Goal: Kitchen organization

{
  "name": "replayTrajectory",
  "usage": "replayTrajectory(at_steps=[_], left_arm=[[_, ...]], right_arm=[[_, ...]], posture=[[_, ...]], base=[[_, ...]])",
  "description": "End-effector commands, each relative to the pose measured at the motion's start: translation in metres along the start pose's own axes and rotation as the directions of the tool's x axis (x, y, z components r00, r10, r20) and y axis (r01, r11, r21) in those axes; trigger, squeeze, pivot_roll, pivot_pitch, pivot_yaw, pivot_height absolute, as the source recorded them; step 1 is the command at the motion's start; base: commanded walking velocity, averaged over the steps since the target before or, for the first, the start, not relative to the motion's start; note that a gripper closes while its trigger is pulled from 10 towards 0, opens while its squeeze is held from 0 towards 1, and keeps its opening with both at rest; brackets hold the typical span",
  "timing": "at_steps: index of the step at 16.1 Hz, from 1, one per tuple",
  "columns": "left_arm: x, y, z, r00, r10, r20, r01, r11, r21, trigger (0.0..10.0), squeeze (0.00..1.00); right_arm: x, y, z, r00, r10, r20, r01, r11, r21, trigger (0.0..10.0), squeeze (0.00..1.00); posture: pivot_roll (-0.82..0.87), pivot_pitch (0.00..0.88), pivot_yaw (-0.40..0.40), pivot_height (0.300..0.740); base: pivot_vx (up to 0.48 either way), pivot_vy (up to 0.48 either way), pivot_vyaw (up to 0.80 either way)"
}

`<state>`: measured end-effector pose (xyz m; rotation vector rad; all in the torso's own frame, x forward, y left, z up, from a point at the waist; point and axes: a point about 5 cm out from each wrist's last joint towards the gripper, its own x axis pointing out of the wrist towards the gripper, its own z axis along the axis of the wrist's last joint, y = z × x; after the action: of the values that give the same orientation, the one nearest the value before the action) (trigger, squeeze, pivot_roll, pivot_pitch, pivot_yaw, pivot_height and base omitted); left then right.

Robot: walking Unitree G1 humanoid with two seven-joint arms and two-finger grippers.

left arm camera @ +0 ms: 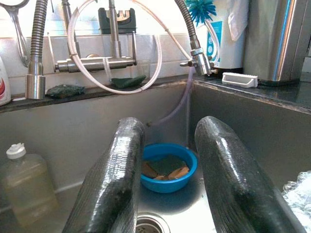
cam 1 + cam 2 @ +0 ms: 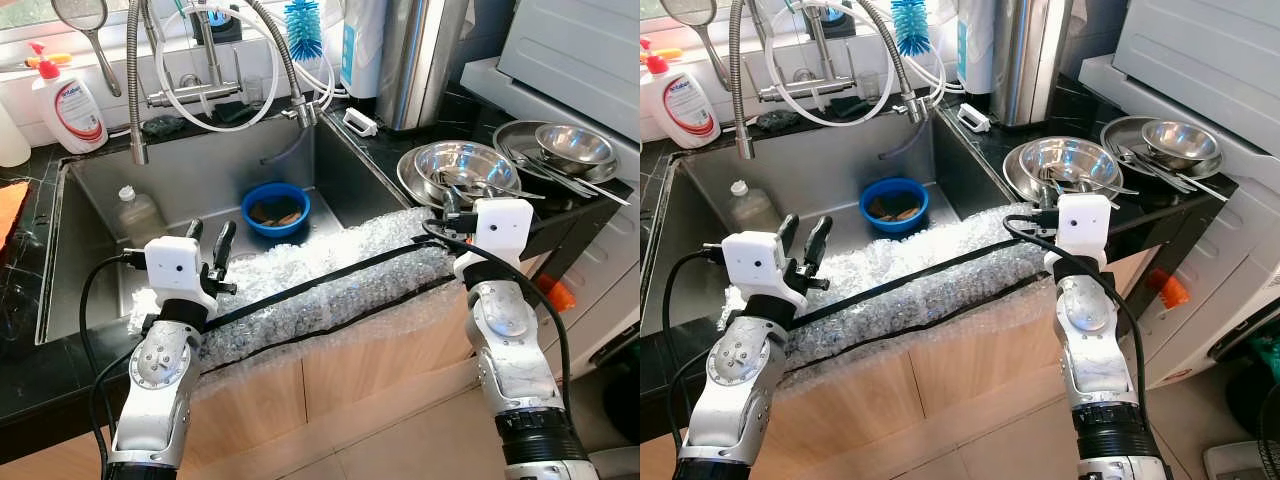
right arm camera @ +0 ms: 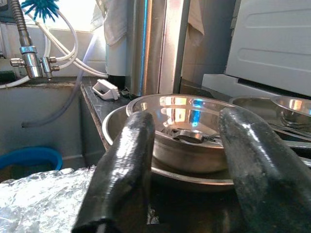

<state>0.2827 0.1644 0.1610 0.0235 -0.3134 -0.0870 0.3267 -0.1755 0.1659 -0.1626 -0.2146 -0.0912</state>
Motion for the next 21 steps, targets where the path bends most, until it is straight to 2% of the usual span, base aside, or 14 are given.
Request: replayTrajectory(at_steps=[1,2,7,8,9,10,21], left_arm=[[-0.0007,-0.0008,0.0018,1.0,-0.008,0.003,0.008,1.0,0.028,10.0,0.0],[-0.0005,-0.0008,0.002,1.0,-0.008,0.003,0.008,1.0,0.029,10.0,0.0],[-0.0003,-0.0009,0.0019,1.0,-0.006,0.005,0.005,1.0,0.027,10.0,0.0],[-0.0002,-0.001,0.0019,1.0,-0.006,0.005,0.006,1.0,0.027,10.0,0.0],[-0.0004,-0.0009,0.0019,1.0,-0.007,0.005,0.007,1.0,0.027,10.0,0.0],[-0.0006,-0.0012,0.0018,1.0,-0.007,0.004,0.007,1.0,0.027,10.0,0.0],[-0.0005,-0.0017,0.0016,1.0,-0.009,0.004,0.009,1.0,0.026,10.0,0.0]], right_arm=[[0.0014,-0.0011,-0.0013,1.0,-0.01,-0.014,0.01,1.0,0.018,5.5,0.0],[0.0021,-0.0006,-0.0007,1.0,-0.01,-0.013,0.01,1.0,0.019,10.0,0.0],[0.0042,0.0015,0.002,1.0,0.0,-0.003,0.0,1.0,0.026,10.0,0.0],[0.0045,0.0016,0.0025,1.0,0.002,0.0,-0.002,1.0,0.026,4.4,0.0],[0.0046,0.0019,0.0028,1.0,0.005,0.002,-0.005,1.0,0.026,0.9,0.0],[0.0043,0.0021,0.0029,1.0,0.008,0.004,-0.008,1.0,0.028,0.0,0.0],[0.0058,0.0052,0.0044,1.0,0.02,0.008,-0.02,0.999,0.032,0.0,0.0]], posture=[[-0.11,0.003,0.035,0.74],[-0.11,0.004,0.035,0.74],[-0.11,0.006,0.034,0.74],[-0.11,0.006,0.034,0.74],[-0.11,0.008,0.034,0.74],[-0.11,0.008,0.032,0.74],[-0.1,0.005,0.034,0.74]], base=[[0.0,0.0,0.0],[0.0,0.0,0.0],[0.0,0.0,0.0],[0.0,0.0,0.0],[0.0,0.0,0.0],[0.0,0.0,0.0],[0.0,0.0,0.0]])
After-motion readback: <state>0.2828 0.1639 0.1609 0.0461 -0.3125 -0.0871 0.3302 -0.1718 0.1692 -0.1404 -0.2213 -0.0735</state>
